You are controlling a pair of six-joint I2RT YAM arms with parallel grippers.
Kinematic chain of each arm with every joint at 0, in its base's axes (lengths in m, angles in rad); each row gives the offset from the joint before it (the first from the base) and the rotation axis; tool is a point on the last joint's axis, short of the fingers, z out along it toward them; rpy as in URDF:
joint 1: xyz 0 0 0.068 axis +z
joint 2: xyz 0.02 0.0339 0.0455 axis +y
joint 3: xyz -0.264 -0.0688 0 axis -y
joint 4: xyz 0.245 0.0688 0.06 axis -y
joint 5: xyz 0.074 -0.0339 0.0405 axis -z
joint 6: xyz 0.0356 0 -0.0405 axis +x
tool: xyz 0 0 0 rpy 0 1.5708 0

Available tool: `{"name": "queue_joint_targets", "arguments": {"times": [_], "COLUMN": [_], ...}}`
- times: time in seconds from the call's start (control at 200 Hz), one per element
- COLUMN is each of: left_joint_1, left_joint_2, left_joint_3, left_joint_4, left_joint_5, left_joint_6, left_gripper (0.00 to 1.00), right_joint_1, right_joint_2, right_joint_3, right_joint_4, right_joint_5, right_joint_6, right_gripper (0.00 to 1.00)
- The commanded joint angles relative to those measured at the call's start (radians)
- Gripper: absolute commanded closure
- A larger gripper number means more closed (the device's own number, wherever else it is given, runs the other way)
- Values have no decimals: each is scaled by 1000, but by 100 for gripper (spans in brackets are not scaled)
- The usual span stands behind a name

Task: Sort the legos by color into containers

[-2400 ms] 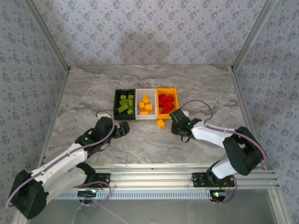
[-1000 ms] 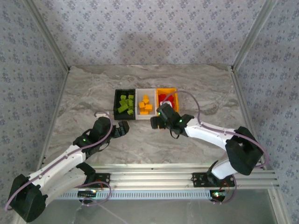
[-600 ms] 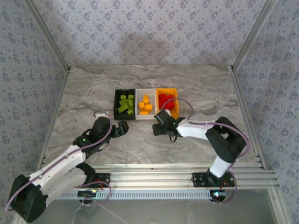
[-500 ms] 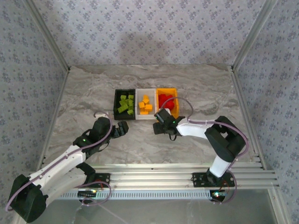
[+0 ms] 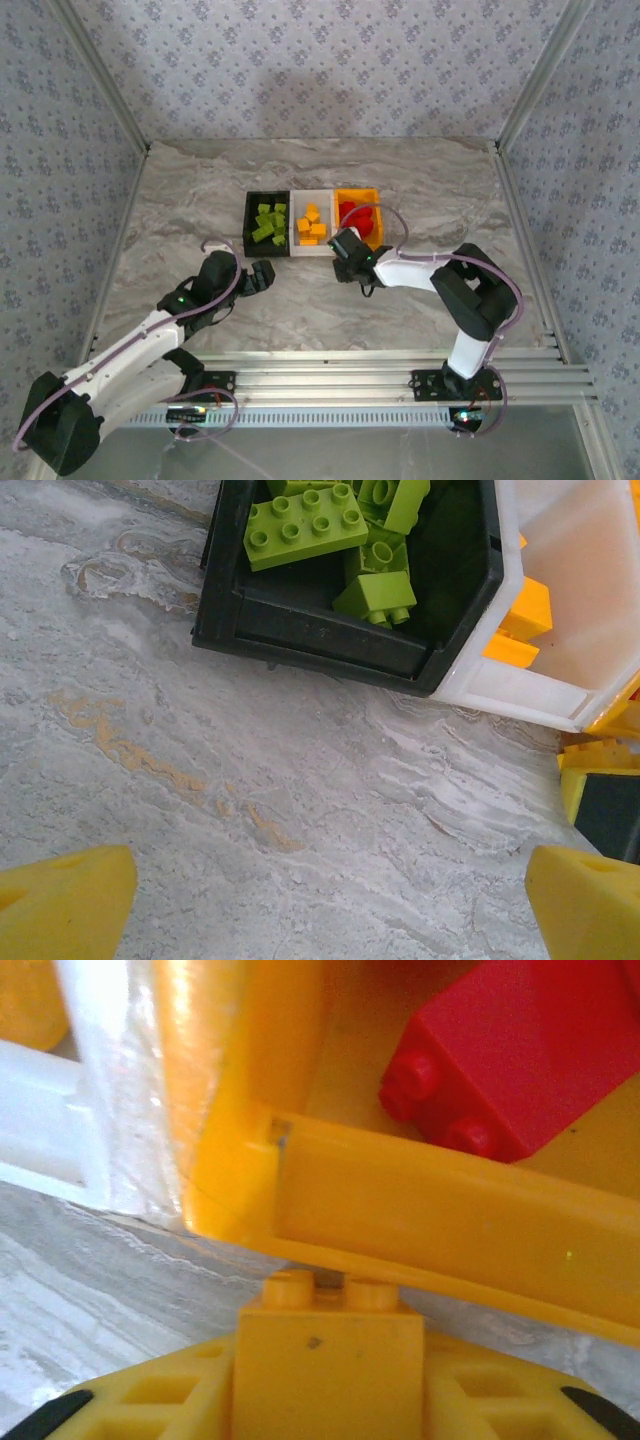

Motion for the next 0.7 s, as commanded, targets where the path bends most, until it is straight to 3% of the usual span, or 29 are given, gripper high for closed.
{"name": "queue_joint_targets", "arguments": {"times": [0.0, 0.345, 0.695], "left_joint_1": [8, 11, 11], "left_joint_2": [-1, -22, -64], "left_joint_3": [-4, -8, -2], "left_joint_4": [-2, -11, -54], "left_joint_5": [0, -12, -28], "left_joint_6": [-1, 0, -12], "left_gripper": [0, 0, 0], "right_joint_1": [28, 103, -6], "right_joint_2": [-4, -204, 173], "right_joint_3": [10, 62, 537], "right_joint_4": [43, 10, -95], "right_joint_5": [-60, -114, -23], "right_joint_6": [-31, -22, -14], "right_gripper": [61, 66, 63]}}
